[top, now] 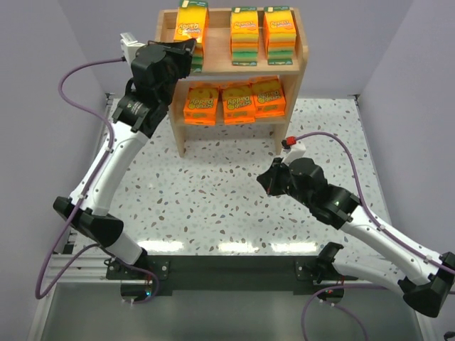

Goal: Place and organize the cleaning sponges onto the shelf

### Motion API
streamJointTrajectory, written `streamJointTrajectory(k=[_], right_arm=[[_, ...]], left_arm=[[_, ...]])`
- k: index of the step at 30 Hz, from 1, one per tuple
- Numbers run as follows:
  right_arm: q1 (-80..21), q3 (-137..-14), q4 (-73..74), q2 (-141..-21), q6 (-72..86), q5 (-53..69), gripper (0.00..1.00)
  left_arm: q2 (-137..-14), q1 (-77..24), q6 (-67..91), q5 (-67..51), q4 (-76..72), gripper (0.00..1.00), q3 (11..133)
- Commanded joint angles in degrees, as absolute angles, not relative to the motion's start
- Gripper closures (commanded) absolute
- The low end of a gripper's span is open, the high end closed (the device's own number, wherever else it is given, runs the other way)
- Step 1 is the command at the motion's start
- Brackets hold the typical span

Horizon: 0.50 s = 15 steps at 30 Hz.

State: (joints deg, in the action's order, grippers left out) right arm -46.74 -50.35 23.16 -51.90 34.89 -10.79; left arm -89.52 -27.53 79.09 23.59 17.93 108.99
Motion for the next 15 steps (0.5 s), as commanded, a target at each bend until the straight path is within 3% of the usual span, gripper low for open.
streamJointTrajectory(k=[1,13,14,15], right_arm=[[-46.5,-52.3,23.3,-50.4,34.1,-10.5,1.00],[-46.6,-51.0,23.7,-48.9,33.7,-11.5,1.00],[-46.7,-51.0,23.7,-49.0,33.7,-11.5,1.00],[-46.6,-51.0,23.7,-49.1,33.7,-11.4,0.99]], left_arm=[[-93.8,-27.7,84.5,27.0,18.5,1.00,116.8],[-100.3,-27.6,87.3,26.2,21.0,1.00,121.5],[-100.1,-27.6,87.2,26.3,20.9,0.95,121.5],[-99.8,-27.6,86.5,26.3,19.7,0.82,120.7]])
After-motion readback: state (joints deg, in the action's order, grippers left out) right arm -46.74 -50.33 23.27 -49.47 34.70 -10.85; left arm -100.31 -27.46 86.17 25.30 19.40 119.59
